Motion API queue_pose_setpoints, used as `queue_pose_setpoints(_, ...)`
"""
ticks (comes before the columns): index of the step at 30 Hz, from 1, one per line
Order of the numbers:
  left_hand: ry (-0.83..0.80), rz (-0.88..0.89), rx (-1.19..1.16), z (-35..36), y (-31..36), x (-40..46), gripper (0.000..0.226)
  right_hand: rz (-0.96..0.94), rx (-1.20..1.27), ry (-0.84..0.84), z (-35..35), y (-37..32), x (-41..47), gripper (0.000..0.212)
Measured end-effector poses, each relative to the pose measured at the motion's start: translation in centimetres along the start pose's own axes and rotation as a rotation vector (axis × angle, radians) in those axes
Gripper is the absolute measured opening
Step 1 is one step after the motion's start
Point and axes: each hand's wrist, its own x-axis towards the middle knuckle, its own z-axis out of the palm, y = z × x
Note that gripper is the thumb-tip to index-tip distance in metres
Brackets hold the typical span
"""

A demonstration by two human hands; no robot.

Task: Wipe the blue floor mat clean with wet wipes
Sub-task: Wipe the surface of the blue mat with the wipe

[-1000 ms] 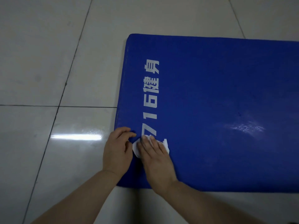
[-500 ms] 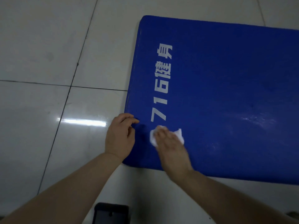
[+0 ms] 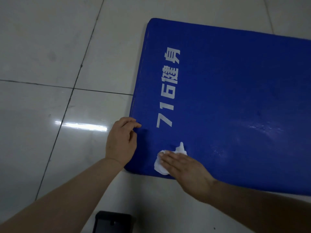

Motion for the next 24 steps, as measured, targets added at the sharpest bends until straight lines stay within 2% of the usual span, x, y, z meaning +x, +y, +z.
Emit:
queue_pose_setpoints(3, 0.014, 0.000, 0.011, -0.2, -0.3, 0.2, 0.032, 0.111, 0.022, 0.045, 2.0, -2.8, 2.2, 0.053)
queue_pose_setpoints(6, 0.019, -0.016, 0.017, -0.1, 0.1, 0.5, 0.031, 0.120, 0.115, 0.099, 2.8, -5.7, 7.1, 0.050)
queue_pose_setpoints(9, 0.028, -0.031, 0.003, -0.1, 0.4, 0.7, 0.031, 0.062, 0.307, 0.204, 1.9, -7.1, 11.1, 0.019)
queue_pose_setpoints(10, 0.037, -0.034, -0.002, -0.2, 0.2, 0.8, 0.031, 0.037, 0.337, 0.208, 1.9, -7.1, 11.7, 0.015)
queue_pose_setpoints(15, 0.073, -0.049, -0.019, -0.6, -0.3, 1.1, 0.034, -0.145, 0.176, 0.050, 1.5, -4.2, 8.9, 0.055)
queue_pose_setpoints(17, 0.064, -0.026, -0.018, -0.4, -0.4, 0.9, 0.033, -0.192, 0.159, 0.063, 1.0, -2.1, 6.1, 0.064)
queue_pose_setpoints(21, 0.027, -0.012, -0.021, 0.1, -0.1, 0.9, 0.030, -0.126, 0.159, 0.044, 0.3, 2.4, 0.2, 0.088)
queue_pose_setpoints(24, 0.002, -0.008, -0.017, 0.5, 0.2, 0.7, 0.031, -0.002, 0.147, 0.024, -0.9, 4.8, -2.7, 0.094)
